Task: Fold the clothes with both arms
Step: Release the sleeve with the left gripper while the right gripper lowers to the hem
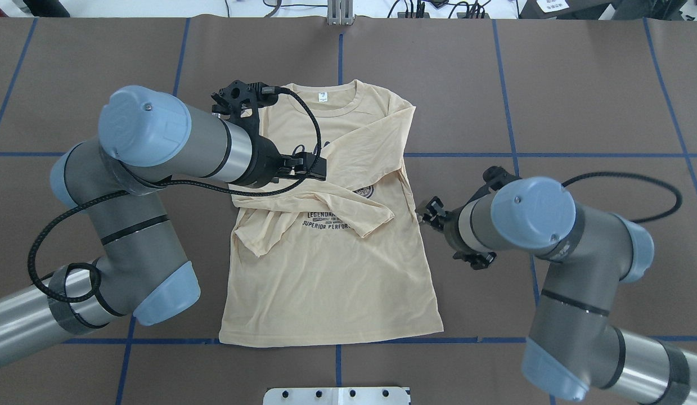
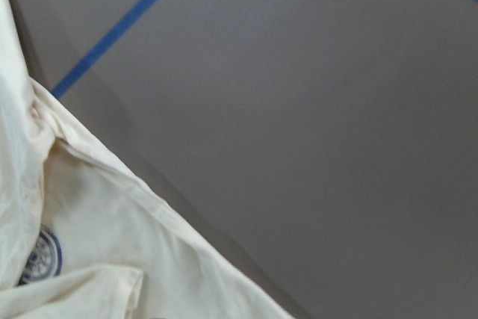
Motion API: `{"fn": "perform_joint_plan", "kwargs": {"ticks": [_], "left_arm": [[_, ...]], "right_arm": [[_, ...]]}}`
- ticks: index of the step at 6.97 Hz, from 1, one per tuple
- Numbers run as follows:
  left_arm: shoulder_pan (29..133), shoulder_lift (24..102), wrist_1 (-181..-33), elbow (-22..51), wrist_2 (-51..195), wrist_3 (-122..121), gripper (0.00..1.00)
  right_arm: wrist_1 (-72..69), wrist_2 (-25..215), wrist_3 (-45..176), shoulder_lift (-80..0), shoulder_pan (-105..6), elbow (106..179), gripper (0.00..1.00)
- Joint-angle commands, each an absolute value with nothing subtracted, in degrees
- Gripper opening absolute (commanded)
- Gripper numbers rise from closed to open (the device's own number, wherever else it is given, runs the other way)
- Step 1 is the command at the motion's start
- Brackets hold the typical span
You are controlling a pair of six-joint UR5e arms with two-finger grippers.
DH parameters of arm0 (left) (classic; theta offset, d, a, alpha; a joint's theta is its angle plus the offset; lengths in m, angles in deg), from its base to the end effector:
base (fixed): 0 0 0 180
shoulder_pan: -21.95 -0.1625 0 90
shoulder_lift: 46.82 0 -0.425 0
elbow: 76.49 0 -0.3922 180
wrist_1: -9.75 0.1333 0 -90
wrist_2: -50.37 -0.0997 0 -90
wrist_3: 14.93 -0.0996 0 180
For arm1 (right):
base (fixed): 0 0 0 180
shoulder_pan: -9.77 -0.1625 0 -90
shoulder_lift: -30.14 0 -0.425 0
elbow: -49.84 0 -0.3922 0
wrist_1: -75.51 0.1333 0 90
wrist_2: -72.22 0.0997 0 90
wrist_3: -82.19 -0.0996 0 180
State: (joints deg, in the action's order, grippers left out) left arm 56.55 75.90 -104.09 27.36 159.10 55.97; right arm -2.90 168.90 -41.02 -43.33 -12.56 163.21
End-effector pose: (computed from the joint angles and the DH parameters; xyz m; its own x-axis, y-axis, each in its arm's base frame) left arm 0.4542 -0.4364 0.1729 0.3553 0.1314 -0.9255 0.1826 0.9613 0.2065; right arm -0.4730 -0.3258 0.3019 0.3213 0.7201 0.6150 -0.5607 0.6680 -0.4892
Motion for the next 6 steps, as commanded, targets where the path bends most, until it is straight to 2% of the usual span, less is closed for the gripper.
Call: {"fn": "perform_joint_plan", "kwargs": {"ticks": [1,6], "left_arm": [[56.58,75.08,-104.16,27.49,159.0,56.0,0.98],[56.41,75.08,-104.16,27.22,158.92,56.53,0.98]], "right_arm": [[-2.97,159.43,-54.71,-46.05,-1.95,164.8,0.73],[-3.5,159.23,-57.73,-48.7,0.45,165.24,0.69]]}}
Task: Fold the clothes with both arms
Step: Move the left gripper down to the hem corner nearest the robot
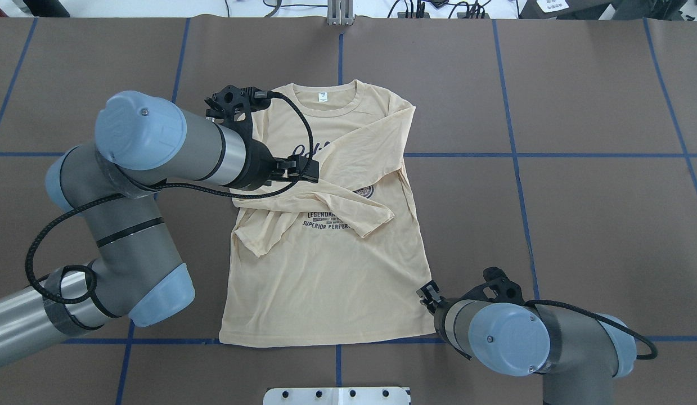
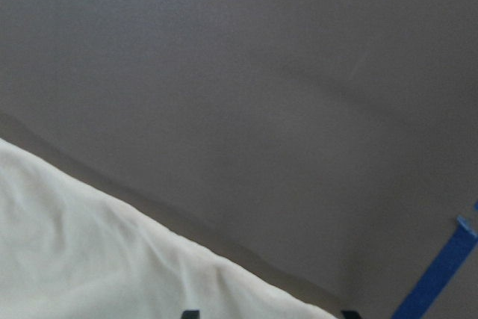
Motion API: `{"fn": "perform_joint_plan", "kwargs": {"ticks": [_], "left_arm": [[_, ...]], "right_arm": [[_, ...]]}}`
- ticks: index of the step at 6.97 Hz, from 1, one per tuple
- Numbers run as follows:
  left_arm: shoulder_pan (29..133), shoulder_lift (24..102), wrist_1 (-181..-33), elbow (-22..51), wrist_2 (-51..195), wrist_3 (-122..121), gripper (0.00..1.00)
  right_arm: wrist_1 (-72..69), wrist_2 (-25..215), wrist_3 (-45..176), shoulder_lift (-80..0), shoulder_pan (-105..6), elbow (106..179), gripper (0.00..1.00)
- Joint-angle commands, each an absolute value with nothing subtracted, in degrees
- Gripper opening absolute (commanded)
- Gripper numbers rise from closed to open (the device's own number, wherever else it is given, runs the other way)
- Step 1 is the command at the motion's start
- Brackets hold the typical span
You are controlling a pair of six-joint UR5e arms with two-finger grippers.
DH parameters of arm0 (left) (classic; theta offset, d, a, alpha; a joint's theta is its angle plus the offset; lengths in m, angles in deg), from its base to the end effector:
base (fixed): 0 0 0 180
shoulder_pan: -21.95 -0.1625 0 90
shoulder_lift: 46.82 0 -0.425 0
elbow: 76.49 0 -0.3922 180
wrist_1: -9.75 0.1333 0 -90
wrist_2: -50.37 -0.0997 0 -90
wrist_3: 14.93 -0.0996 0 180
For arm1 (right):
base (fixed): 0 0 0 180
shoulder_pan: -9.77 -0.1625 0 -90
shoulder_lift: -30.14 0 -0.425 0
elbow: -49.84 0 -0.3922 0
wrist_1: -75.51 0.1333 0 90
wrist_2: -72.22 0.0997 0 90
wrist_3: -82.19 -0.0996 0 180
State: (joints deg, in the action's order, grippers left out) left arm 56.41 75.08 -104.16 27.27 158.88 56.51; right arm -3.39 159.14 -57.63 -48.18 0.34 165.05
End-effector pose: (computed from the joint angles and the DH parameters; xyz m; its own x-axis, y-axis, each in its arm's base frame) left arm 0.4553 -0.4358 0.1823 0.3655 0.1152 -0.9236 0.1845 0.9637 0.1932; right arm -0.5103 -0.2253 0.3358 0.2709 0.8184 0.5069 -0.6354 0.5476 -0.5445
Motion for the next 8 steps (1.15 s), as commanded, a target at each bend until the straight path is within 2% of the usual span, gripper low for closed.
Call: {"fn": "perform_joint_plan", "kwargs": {"ticks": [1,7,8], "left_arm": [[56.32,75.08,-104.16,27.22,158.92,56.61,0.98],[56.41,75.08,-104.07,27.4,158.83,56.61,0.98],[56.41,74.99,-104.07,27.4,158.74,56.61,0.98]], "right_arm": [[-3.5,159.23,-57.73,-49.49,0.63,165.42,0.69],[-3.5,159.06,-57.73,-49.58,2.12,165.51,0.67],[-3.5,159.06,-57.73,-49.58,2.12,165.51,0.62]]}}
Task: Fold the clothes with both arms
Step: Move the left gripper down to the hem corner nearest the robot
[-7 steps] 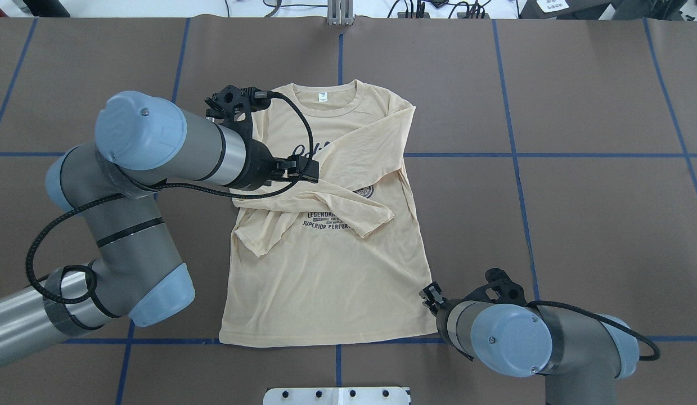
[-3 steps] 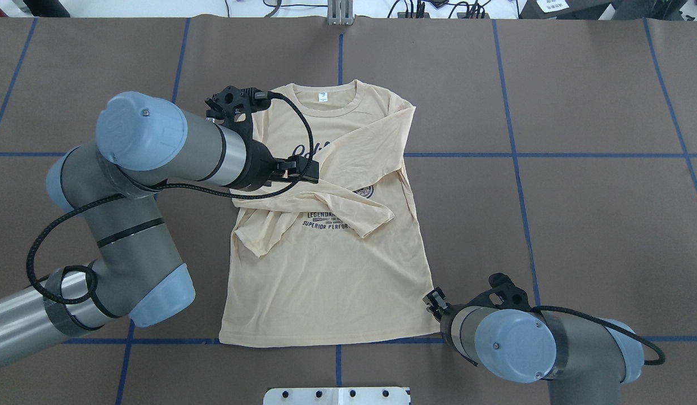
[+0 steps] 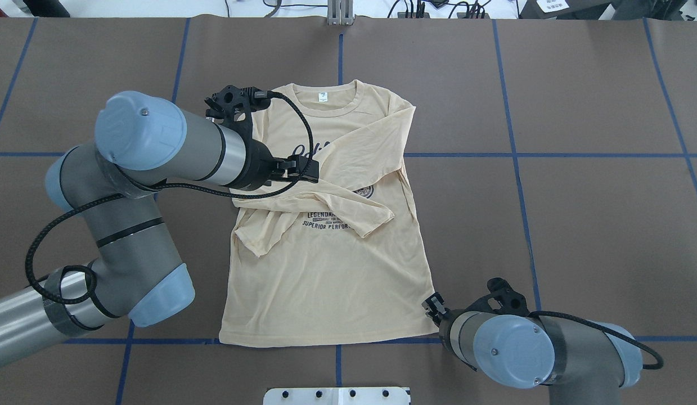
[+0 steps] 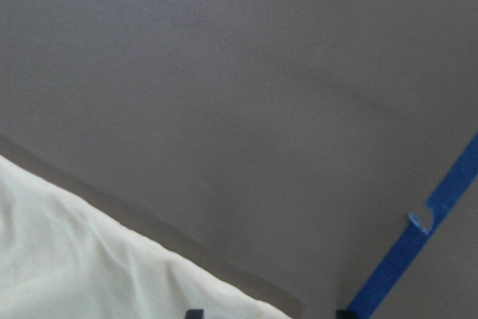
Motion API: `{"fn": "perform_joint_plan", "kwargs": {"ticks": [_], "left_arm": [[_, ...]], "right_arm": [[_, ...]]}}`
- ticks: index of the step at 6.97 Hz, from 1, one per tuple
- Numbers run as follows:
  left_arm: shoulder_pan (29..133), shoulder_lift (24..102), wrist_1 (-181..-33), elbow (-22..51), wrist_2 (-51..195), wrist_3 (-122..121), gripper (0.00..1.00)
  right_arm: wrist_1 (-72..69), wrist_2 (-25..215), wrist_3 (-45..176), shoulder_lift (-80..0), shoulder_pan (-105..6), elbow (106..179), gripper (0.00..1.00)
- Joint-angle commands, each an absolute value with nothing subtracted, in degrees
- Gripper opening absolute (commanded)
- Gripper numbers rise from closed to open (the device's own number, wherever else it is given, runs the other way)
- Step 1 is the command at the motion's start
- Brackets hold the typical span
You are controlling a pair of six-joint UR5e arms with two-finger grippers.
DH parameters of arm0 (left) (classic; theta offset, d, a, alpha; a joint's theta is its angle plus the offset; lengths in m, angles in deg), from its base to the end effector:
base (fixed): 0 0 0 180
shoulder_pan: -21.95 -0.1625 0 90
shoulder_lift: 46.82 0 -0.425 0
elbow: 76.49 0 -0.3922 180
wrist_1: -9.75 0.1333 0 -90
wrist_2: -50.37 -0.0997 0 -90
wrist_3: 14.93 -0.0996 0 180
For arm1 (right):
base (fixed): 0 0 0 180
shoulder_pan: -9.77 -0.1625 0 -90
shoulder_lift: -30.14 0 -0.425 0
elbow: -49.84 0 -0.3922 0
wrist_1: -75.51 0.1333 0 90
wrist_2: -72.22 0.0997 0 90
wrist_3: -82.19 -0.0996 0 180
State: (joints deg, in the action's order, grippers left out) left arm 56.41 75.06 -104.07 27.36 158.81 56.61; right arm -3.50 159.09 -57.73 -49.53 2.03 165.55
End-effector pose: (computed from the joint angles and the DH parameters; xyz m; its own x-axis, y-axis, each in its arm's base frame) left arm 0.4549 -0.4357 0.1821 0.3658 0.1133 -0.9238 0.1861 0.9636 0.1919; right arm -0.5105 -0.2094 0.3447 0.3017 0.8120 0.4996 -0.6289 0.5633 -0.5359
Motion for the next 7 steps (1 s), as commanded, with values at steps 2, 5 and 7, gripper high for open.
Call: {"fn": "perform_joint_plan", "kwargs": {"ticks": [2,5,7], "left_arm": [[56.41,74.99,-104.07,27.4,158.83,56.61,0.98],[56.5,74.64,-104.07,27.4,158.83,56.61,0.98],[56.5,74.12,-103.99,27.83,158.83,58.44,0.98]], "right_arm": [[-3.5,158.97,-57.73,-49.76,2.47,165.59,0.31],[-3.41,158.79,-57.73,-49.76,2.38,165.94,0.0],[-3.41,159.49,-57.29,-52.46,2.21,170.31,0.0]]}}
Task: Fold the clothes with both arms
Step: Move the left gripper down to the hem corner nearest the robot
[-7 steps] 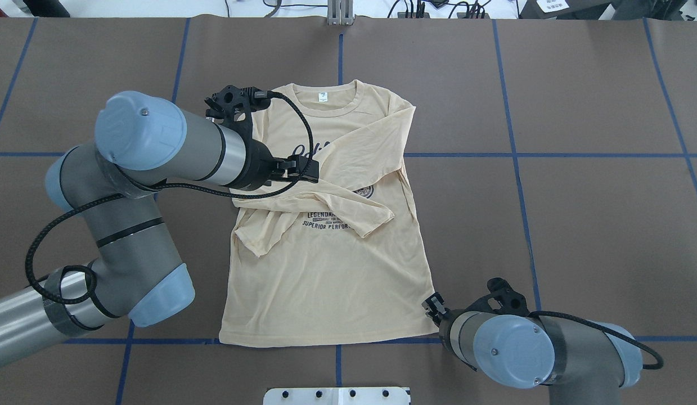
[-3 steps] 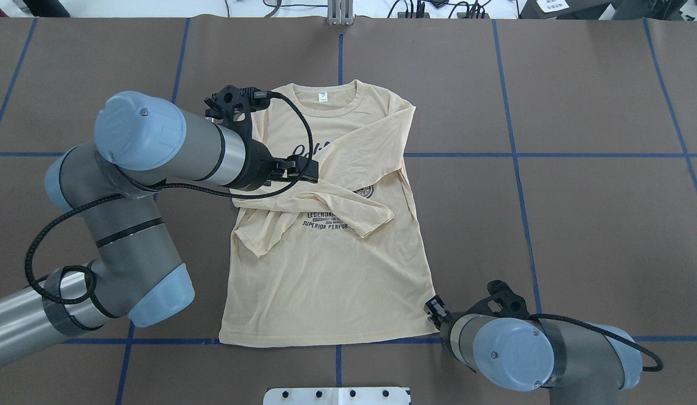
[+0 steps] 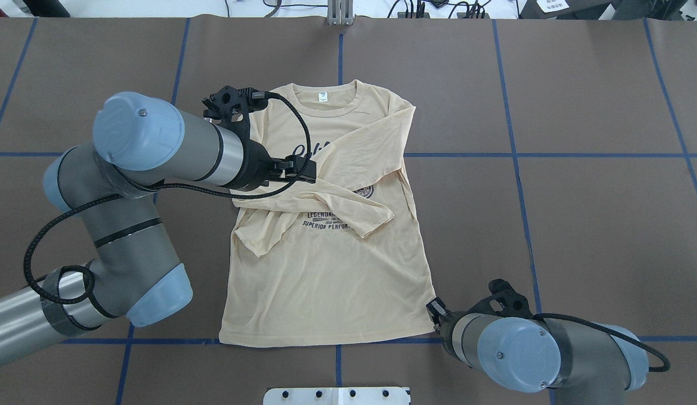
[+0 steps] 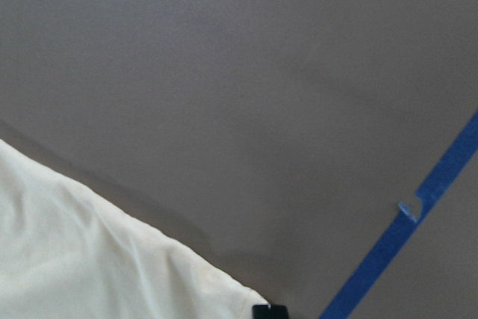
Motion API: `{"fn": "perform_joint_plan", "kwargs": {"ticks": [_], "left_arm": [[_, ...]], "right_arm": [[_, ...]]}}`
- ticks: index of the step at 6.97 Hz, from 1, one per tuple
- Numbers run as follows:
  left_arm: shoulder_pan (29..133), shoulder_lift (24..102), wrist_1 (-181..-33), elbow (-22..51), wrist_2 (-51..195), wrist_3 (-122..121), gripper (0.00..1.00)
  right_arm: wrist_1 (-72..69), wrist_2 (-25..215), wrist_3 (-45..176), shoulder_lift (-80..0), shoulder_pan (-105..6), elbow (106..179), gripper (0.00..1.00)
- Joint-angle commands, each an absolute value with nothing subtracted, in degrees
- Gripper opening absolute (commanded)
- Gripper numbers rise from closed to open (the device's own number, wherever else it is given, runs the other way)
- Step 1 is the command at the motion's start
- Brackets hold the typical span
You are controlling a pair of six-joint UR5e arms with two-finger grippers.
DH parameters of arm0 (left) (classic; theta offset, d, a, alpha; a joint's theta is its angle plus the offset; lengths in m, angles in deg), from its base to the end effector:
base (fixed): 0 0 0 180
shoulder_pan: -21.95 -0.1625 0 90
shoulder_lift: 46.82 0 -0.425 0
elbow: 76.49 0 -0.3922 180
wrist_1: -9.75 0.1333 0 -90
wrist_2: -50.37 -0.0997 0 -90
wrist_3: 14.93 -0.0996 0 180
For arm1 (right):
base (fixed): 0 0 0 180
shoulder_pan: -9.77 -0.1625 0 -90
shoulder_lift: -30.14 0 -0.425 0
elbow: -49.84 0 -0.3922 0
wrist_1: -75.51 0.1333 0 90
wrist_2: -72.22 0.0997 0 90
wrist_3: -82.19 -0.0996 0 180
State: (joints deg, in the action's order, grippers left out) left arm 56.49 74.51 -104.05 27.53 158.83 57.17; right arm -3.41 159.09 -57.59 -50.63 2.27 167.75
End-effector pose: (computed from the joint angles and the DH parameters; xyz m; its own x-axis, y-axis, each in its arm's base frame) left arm 0.4533 -0.4356 0.1870 0.3694 0.0997 -0.9239 0.1897 0.9652 0.1800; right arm -0.4988 -0.2056 0.3371 0.2962 0.8080 0.5093 -0.6146 0.5694 -0.5459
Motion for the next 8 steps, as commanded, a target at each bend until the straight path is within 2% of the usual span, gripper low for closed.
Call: {"fn": "perform_joint_plan", "kwargs": {"ticks": [1,3,5,7,8], "left_arm": [[55.89,68.63,-104.25,32.62,158.48,63.25,0.98],[52.22,61.76,-104.07,38.71,158.3,72.73,0.99],[41.79,59.88,-103.54,40.14,149.13,97.0,0.99],[38.92,57.77,-102.84,44.09,148.28,86.79,0.99],[37.52,56.9,-103.36,42.79,151.15,86.76,0.99]], "right_arm": [[-3.41,159.58,-57.12,-54.31,2.56,172.6,0.0],[-3.41,159.67,-57.29,-55.2,5.27,173.67,0.0],[-3.5,159.58,-57.55,-56.25,6.6,175.43,0.0],[-3.5,159.5,-57.47,-56.35,6.6,175.79,0.0],[-3.5,159.5,-57.47,-56.35,6.6,175.79,0.0]]}}
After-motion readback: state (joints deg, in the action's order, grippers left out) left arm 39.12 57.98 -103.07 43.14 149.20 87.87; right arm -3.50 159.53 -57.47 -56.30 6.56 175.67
